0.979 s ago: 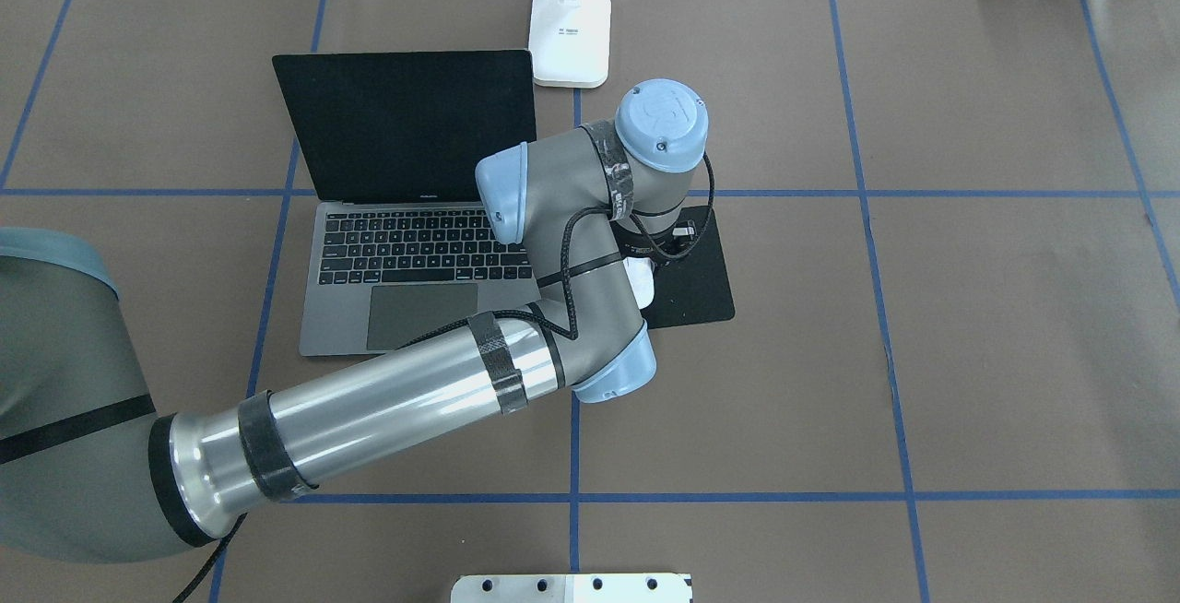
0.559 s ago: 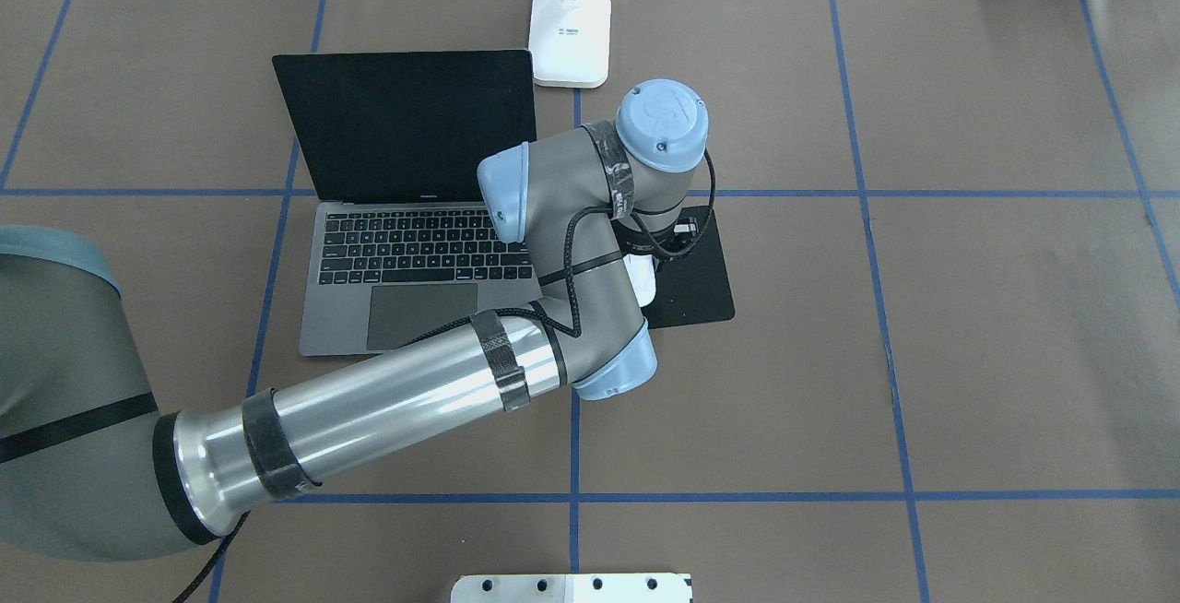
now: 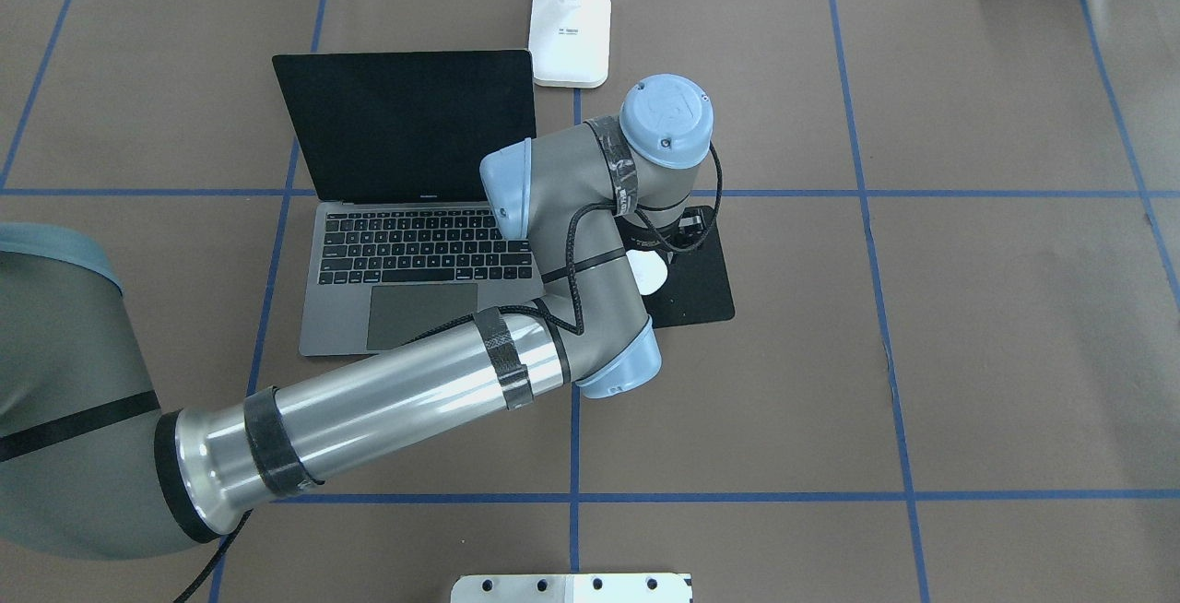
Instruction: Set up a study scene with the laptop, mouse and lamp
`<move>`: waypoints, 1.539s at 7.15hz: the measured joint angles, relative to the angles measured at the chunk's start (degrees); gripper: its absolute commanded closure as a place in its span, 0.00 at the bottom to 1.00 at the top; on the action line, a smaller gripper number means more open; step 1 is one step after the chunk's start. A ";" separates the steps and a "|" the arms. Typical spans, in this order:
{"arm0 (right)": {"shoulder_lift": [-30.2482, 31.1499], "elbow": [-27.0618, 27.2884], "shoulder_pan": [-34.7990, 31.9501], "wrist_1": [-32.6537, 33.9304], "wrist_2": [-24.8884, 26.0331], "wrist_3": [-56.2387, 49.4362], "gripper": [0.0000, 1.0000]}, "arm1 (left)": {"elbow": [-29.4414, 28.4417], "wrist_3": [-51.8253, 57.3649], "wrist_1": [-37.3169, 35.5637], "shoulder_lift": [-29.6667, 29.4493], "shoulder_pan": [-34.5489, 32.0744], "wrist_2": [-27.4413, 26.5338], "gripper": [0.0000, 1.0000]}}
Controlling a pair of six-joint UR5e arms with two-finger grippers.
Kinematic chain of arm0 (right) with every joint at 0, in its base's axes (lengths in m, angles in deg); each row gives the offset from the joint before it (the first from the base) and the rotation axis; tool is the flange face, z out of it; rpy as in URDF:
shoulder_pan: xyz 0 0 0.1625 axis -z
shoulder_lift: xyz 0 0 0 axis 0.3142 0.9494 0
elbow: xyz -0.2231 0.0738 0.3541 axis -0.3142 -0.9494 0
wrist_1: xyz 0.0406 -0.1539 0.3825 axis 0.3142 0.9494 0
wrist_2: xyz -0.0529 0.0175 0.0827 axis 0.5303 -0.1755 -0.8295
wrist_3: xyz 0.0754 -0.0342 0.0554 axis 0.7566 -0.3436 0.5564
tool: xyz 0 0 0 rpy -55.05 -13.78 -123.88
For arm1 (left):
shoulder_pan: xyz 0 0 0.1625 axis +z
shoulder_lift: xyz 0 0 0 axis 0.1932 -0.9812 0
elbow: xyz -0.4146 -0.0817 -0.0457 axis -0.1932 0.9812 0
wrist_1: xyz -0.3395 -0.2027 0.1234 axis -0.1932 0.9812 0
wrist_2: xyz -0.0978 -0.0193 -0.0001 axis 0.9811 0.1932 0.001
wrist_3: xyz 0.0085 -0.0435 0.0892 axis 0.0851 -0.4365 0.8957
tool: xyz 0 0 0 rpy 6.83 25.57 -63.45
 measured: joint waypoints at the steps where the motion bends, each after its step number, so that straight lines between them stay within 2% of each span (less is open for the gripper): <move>1: -0.03 -0.07 -0.06 0.01 -0.03 0.06 0.01 | 1.63 0.05 -0.33 0.34 -0.14 0.11 0.01; 2: -0.05 -0.17 -0.10 0.05 -0.02 0.26 0.01 | 4.72 0.12 -1.00 1.61 -0.24 0.30 0.01; 3: -0.04 -0.25 -0.15 0.05 0.03 0.55 0.01 | 10.37 0.20 -2.56 4.62 -0.26 0.40 0.00; 6: -0.09 -0.41 -1.68 -0.40 0.36 0.75 0.01 | 35.92 2.04 -10.20 20.16 -0.36 0.49 0.00; 8: 0.03 -0.42 -3.79 -0.66 0.76 0.34 0.01 | 50.39 10.93 -15.39 30.99 -1.76 0.45 0.01; 9: 0.07 -0.39 -4.28 -0.69 0.78 0.25 0.01 | 56.03 15.16 -16.17 37.55 -4.65 0.90 0.00; 11: 0.04 -0.85 -4.51 -1.12 0.70 0.28 0.01 | 59.43 24.94 -16.52 47.14 -14.29 4.06 0.00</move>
